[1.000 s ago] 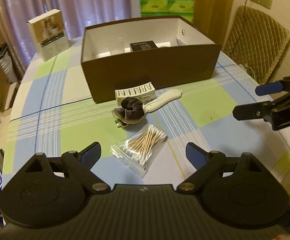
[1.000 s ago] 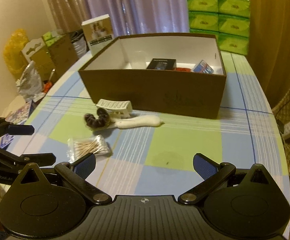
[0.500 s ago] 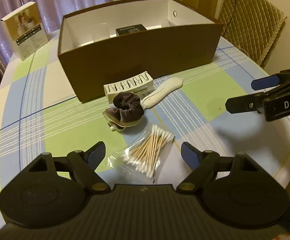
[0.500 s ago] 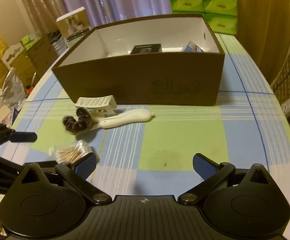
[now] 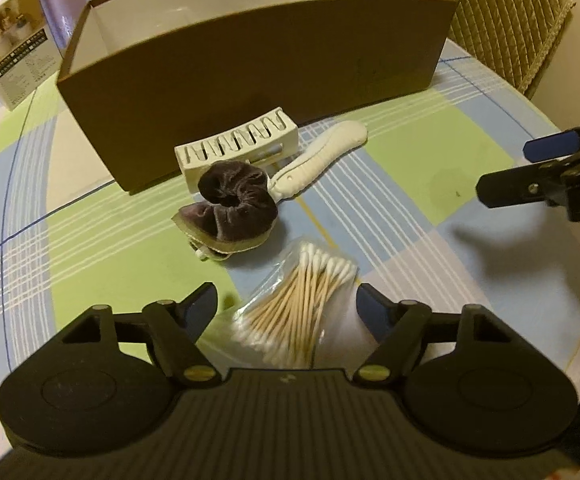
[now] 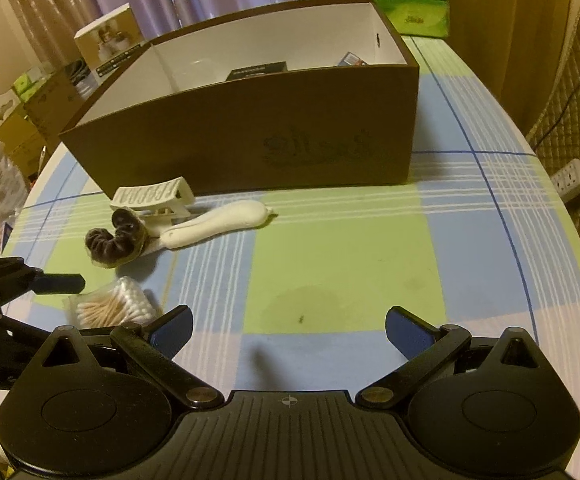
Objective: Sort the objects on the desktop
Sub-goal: 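Lower the left tool onto the cotton swab bag and grasp it, then lift the swab bag with the left tool while the right tool grasps the brown scrunchie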
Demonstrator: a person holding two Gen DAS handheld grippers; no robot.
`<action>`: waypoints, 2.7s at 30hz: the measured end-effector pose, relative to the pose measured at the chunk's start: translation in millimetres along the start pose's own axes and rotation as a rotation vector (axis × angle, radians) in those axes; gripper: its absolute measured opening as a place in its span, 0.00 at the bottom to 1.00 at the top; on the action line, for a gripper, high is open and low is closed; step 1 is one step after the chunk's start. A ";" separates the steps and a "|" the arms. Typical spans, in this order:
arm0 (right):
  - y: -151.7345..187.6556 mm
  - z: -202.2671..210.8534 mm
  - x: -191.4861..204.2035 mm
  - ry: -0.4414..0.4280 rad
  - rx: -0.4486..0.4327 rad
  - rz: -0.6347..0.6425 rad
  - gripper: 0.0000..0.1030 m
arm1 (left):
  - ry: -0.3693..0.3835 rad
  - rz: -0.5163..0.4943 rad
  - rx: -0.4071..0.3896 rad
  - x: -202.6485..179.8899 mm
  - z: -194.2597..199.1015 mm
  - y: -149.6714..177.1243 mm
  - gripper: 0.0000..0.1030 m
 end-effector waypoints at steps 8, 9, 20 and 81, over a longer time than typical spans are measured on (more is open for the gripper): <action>-2.1 -6.2 2.0 -0.001 0.013 0.006 0.98 | 0.044 -0.022 0.032 -6.5 -6.8 6.8 0.43; -2.2 -6.9 3.7 -0.005 0.015 0.009 0.98 | 0.048 -0.016 0.033 -5.9 -5.0 9.0 0.41; -7.4 -18.0 39.2 -0.105 0.013 0.089 0.98 | -0.009 0.149 0.052 36.5 17.2 46.4 0.25; -56.7 7.8 23.1 -0.144 -0.090 0.069 0.23 | -0.072 0.274 -0.129 69.2 67.9 -46.2 0.24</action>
Point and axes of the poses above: each gripper's, at about its wrist camera, not at the fingertips, and z roughly against the way its jaws point, x to its left, y to its underside, the point moved 6 cm from there along -z, roughly the way its jaws point, and after that the axes turned 4 degrees about -z, right-handed, at the moved point
